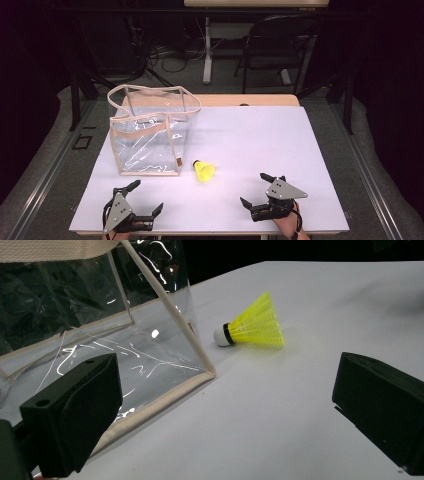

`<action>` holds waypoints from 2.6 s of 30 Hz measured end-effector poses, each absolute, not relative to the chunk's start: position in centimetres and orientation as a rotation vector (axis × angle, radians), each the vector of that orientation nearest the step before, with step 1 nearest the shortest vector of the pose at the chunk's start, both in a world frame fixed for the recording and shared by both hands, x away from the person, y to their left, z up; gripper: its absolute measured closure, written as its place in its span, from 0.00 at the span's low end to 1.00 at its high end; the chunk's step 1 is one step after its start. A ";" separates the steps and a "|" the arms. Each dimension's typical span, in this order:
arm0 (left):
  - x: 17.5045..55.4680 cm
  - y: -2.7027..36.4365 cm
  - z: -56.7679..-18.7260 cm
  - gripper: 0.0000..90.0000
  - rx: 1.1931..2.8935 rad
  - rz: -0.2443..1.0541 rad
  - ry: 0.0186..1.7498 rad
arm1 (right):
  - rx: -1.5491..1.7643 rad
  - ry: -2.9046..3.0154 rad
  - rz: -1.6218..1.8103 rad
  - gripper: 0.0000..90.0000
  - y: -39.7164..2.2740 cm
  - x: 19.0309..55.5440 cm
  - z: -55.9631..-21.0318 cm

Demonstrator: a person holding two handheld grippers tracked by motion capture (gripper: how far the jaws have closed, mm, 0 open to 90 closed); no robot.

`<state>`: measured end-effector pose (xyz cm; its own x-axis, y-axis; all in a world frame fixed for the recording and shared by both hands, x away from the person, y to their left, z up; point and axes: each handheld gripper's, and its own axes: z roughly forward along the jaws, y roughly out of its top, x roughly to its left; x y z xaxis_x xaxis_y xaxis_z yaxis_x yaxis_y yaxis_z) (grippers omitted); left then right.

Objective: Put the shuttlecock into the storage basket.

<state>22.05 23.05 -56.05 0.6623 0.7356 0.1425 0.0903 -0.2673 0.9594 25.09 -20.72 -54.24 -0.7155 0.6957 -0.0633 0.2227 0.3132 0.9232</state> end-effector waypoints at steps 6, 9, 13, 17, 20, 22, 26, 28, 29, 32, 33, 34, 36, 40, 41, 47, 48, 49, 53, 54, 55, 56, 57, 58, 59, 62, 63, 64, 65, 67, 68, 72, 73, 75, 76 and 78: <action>22.1 23.0 -56.0 0.00 1.759 0.717 0.667 | 0.801 2.166 1.381 0.00 -19.9 25.8 -54.2; 22.0 23.1 -56.0 0.00 1.760 0.718 0.666 | 0.796 2.185 1.381 0.00 -19.5 26.2 -54.3; 22.1 23.0 -56.0 0.00 1.758 0.716 0.667 | 0.795 2.203 1.378 0.00 -19.2 26.5 -54.4; 22.1 23.1 -56.1 0.00 1.764 0.713 0.665 | 0.789 2.230 1.371 0.00 -18.5 26.9 -54.6; 22.1 23.1 -56.1 0.00 1.763 0.713 0.666 | 0.784 2.240 1.371 0.00 -18.3 27.3 -54.6; 22.1 23.1 -56.1 0.00 1.762 0.713 0.667 | 0.785 2.246 1.375 0.00 -18.1 27.5 -54.6; 22.2 23.1 -56.1 0.00 1.762 0.711 0.668 | 0.783 2.256 1.379 0.00 -17.7 27.9 -54.6; 22.2 23.1 -56.1 0.00 1.762 0.712 0.668 | 0.773 2.262 1.375 0.00 -17.3 28.3 -54.4; 22.2 23.1 -56.1 0.00 1.763 0.712 0.667 | 0.770 2.264 1.379 0.00 -17.1 28.4 -54.4; 22.2 23.1 -56.1 0.00 1.762 0.712 0.667 | 0.761 2.270 1.383 0.00 -16.7 28.9 -54.2; 22.1 23.1 -56.1 0.00 1.761 0.712 0.668 | 0.757 2.272 1.384 0.00 -16.5 29.0 -54.2; 22.1 23.1 -56.1 0.00 1.761 0.712 0.668 | 0.757 2.272 1.384 0.00 -16.5 29.0 -54.2; 22.1 23.2 -56.1 0.00 1.760 0.713 0.669 | 0.752 2.286 1.386 0.00 -15.9 29.4 -54.0; 22.1 23.2 -56.1 0.00 1.759 0.714 0.668 | 0.741 2.299 1.390 0.00 -15.3 29.9 -53.9; 22.1 23.2 -56.1 0.00 1.760 0.715 0.668 | 0.738 2.303 1.388 0.00 -15.1 30.1 -53.9; 22.1 23.2 -56.1 0.00 1.761 0.717 0.668 | 0.732 2.318 1.396 0.00 -14.3 30.9 -53.7; 22.1 23.2 -56.1 0.00 1.761 0.716 0.668 | 0.732 2.318 1.396 0.00 -14.3 30.9 -53.7; 22.1 23.2 -56.1 0.00 1.762 0.717 0.668 | 0.731 2.319 1.398 0.00 -14.2 31.1 -53.6; 22.1 23.3 -56.1 0.00 1.762 0.716 0.668 | 0.733 2.337 1.402 0.00 -13.6 31.8 -53.6; 22.1 23.3 -56.1 0.00 1.762 0.716 0.668 | 0.735 2.342 1.396 0.00 -13.5 31.9 -53.6; 22.1 23.3 -56.1 0.00 1.763 0.716 0.667 | 0.734 2.348 1.390 0.00 -13.3 32.1 -53.6; 22.1 23.3 -56.1 0.00 1.763 0.716 0.667 | 0.734 2.348 1.390 0.00 -13.3 32.1 -53.6; 22.1 23.3 -56.1 0.00 1.763 0.715 0.667 | 0.736 2.359 1.388 0.00 -13.0 32.3 -53.8; 22.1 23.3 -56.1 0.00 1.763 0.715 0.666 | 0.735 2.364 1.382 0.00 -12.9 32.4 -53.8; 22.1 23.3 -56.1 0.00 1.759 0.714 0.667 | 0.735 2.365 1.378 0.00 -12.8 32.6 -53.9; 22.1 23.3 -56.1 0.00 1.758 0.715 0.668 | 0.742 2.370 1.379 0.00 -12.6 32.8 -53.9; 22.1 23.3 -56.1 0.00 1.759 0.714 0.669 | 0.740 2.377 1.380 0.00 -12.4 33.0 -53.9; 22.1 23.3 -56.0 0.00 1.761 0.717 0.666 | 0.737 2.383 1.374 0.00 -12.3 33.1 -53.9; 22.1 23.3 -56.0 0.00 1.761 0.717 0.666 | 0.737 2.383 1.374 0.00 -12.3 33.1 -53.9; 22.1 23.3 -56.0 0.00 1.760 0.718 0.666 | 0.739 2.390 1.369 0.00 -11.9 33.4 -53.9; 22.1 23.3 -56.0 0.00 1.760 0.717 0.666 | 0.737 2.394 1.361 0.00 -11.8 33.5 -53.9; 22.1 23.3 -56.0 0.00 1.759 0.717 0.666 | 0.743 2.404 1.349 0.00 -11.5 33.8 -53.9; 22.1 23.3 -56.0 0.00 1.760 0.718 0.666 | 0.750 2.408 1.341 0.00 -11.4 33.9 -53.9; 22.1 23.3 -56.0 0.00 1.760 0.718 0.666 | 0.742 2.412 1.332 0.02 -11.2 34.2 -53.8; 22.1 23.4 -56.0 0.00 1.761 0.719 0.665 | 0.742 2.412 1.332 0.02 -11.2 34.2 -53.8; 22.1 23.4 -56.0 0.00 1.760 0.720 0.666 | 0.738 2.409 1.323 0.04 -11.0 34.4 -53.8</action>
